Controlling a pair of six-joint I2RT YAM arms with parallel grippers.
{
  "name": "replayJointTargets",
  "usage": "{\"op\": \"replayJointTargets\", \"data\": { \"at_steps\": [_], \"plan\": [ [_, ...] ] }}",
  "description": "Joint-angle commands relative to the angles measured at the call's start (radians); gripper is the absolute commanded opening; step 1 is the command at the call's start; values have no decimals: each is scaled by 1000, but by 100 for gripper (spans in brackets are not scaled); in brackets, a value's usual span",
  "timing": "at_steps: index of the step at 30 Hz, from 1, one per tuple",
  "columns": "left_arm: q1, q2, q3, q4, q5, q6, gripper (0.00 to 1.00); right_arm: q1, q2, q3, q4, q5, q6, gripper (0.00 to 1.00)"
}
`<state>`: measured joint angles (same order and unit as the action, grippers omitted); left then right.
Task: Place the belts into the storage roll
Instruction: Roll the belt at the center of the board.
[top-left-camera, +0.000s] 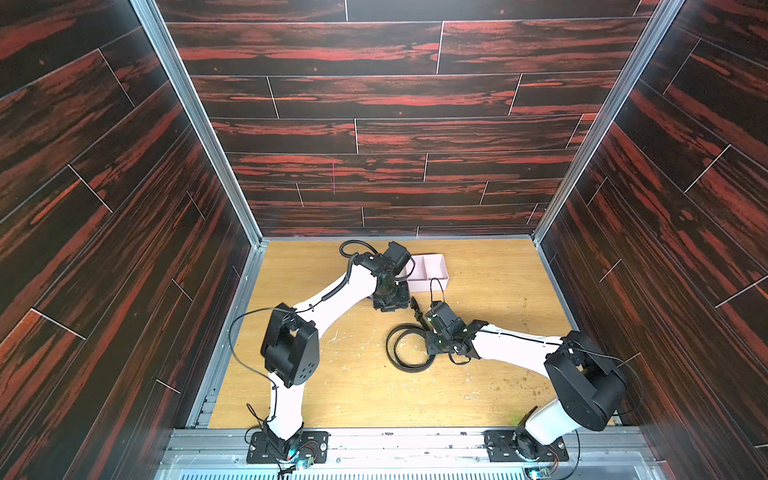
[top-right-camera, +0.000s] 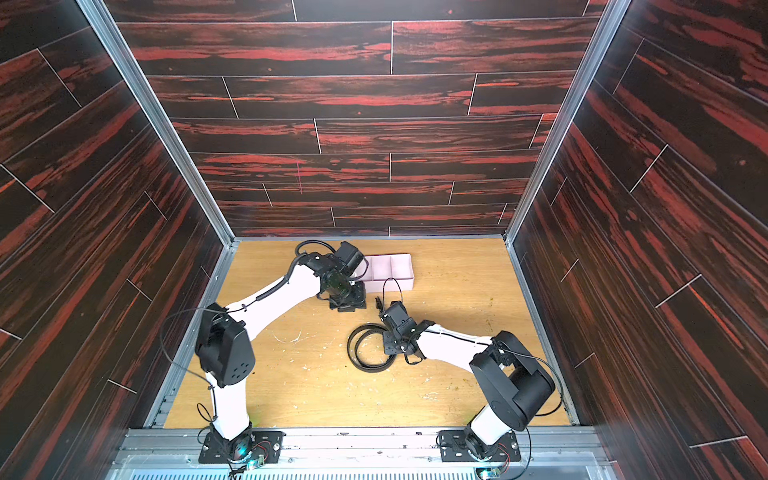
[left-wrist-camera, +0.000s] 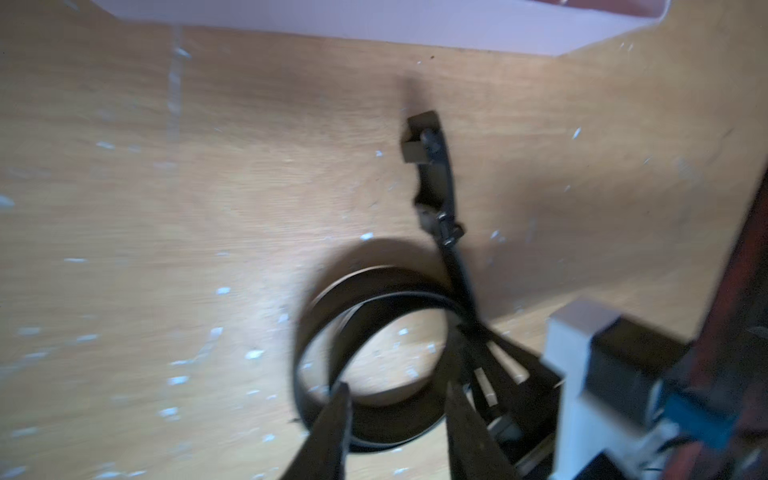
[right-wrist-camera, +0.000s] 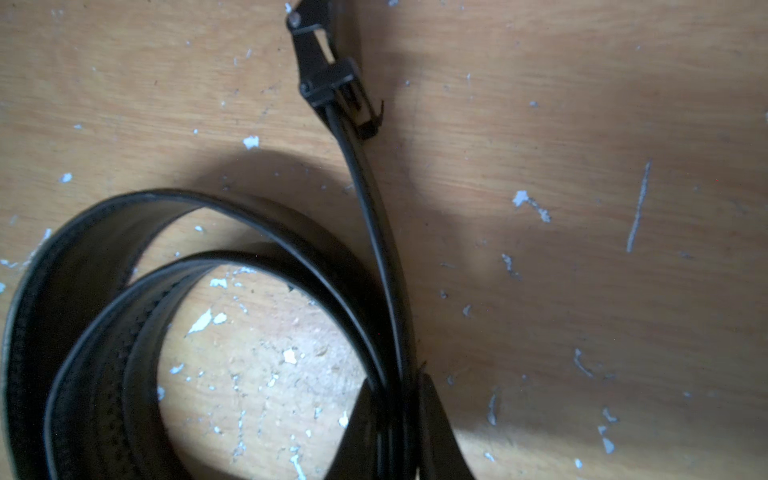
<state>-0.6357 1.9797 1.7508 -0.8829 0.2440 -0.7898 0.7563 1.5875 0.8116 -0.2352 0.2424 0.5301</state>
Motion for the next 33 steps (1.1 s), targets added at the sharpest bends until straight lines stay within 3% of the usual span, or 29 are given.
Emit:
{"op": "replayJointTargets", "data": {
  "at_steps": [1,13,23,26,33],
  "plan": [
    [-1,44,21,100,84,-156,44,-3,11,-15,9,8,-17,16],
    [10,253,163,79,116,-219,46,-3,20,5,-1,6,-28,17],
    [29,365,258,69,67,-213,45,-3,11,1,-3,0,-30,18],
    [37,399,293,45,47,-199,41,-3,9,-2,0,-1,-29,18],
    [48,422,294,33,73,-193,15,-3,63,30,-28,5,-12,19]
  ]
}}
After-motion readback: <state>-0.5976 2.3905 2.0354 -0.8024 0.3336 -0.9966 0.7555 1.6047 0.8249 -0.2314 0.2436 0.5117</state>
